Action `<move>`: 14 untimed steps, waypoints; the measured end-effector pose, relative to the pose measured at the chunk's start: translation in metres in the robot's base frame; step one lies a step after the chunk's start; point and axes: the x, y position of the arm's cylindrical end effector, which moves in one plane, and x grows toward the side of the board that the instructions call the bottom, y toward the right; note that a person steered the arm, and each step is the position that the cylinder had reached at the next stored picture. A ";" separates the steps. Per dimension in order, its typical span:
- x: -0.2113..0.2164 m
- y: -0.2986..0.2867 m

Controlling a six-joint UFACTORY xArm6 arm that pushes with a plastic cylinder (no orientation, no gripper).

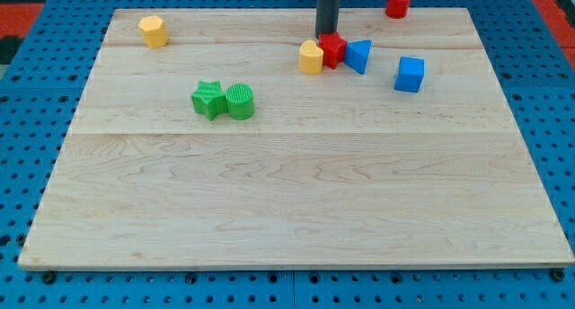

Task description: Move the cube to the right side slightly

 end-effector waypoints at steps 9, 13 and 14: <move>0.065 0.065; 0.043 0.123; 0.043 0.128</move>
